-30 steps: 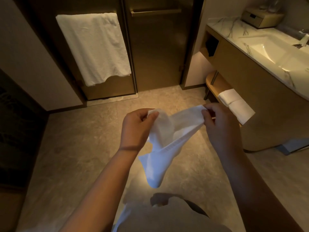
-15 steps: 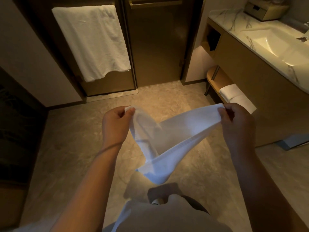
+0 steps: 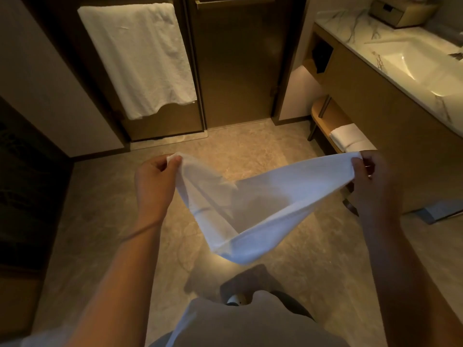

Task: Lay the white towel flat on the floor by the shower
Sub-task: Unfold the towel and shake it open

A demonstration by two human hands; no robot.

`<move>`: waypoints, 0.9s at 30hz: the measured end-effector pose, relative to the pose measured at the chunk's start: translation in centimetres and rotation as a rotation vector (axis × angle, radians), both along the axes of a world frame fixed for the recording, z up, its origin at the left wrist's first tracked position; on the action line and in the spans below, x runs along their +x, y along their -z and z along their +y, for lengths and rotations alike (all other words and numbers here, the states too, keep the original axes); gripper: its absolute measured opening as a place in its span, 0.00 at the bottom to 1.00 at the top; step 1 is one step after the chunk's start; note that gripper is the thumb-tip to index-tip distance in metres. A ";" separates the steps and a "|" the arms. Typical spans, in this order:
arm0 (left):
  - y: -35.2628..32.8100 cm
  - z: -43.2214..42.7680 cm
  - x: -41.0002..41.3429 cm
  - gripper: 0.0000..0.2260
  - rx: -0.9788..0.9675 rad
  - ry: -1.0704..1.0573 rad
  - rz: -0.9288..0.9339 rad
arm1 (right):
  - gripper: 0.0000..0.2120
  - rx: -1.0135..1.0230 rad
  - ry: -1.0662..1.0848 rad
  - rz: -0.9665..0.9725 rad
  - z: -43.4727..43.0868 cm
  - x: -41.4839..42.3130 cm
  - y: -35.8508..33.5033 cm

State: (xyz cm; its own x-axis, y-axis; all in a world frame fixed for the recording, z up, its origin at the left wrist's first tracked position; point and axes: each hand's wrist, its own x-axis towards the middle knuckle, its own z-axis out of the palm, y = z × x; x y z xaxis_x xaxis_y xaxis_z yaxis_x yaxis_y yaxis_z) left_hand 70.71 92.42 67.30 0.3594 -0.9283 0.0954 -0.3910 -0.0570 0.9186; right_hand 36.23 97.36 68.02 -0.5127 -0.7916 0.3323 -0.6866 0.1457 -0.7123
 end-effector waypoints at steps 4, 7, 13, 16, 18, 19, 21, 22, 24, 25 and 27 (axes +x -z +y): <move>0.4 -0.4 0.6 0.11 0.012 -0.034 -0.032 | 0.11 0.007 0.010 -0.002 -0.2 -0.5 0.2; 0.8 -0.2 0.2 0.11 0.026 -0.014 -0.062 | 0.10 -0.007 -0.020 0.038 -0.3 0.0 0.7; 1.0 -0.1 1.6 0.14 0.068 -0.094 -0.049 | 0.12 -0.049 0.067 -0.010 -0.1 -0.7 1.2; 1.3 0.2 0.5 0.13 0.092 0.012 -0.077 | 0.12 0.002 0.013 0.009 -0.3 0.0 1.3; 1.6 0.4 -0.2 0.12 0.089 0.055 -0.064 | 0.12 0.007 -0.008 0.010 -0.3 0.8 1.4; 1.7 0.4 -0.2 0.11 0.077 0.045 -0.052 | 0.12 -0.008 0.003 -0.004 -0.2 0.9 1.4; 1.8 0.4 0.3 0.12 0.060 0.009 -0.041 | 0.12 -0.049 0.032 -0.033 -0.2 0.8 1.4; 1.9 0.3 0.5 0.12 0.061 0.010 -0.042 | 0.12 -0.047 0.030 -0.030 -0.2 0.6 1.4; 2.1 0.3 0.6 0.12 0.085 0.057 -0.064 | 0.12 0.007 -0.021 0.001 -0.3 0.8 1.6; 2.2 0.3 0.3 0.11 0.092 0.080 -0.075 | 0.12 0.028 -0.044 0.007 -0.3 1.0 1.8; 2.2 0.3 0.0 0.09 0.060 0.073 -0.060 | 0.12 -0.012 -0.027 -0.010 -0.1 1.7 2.4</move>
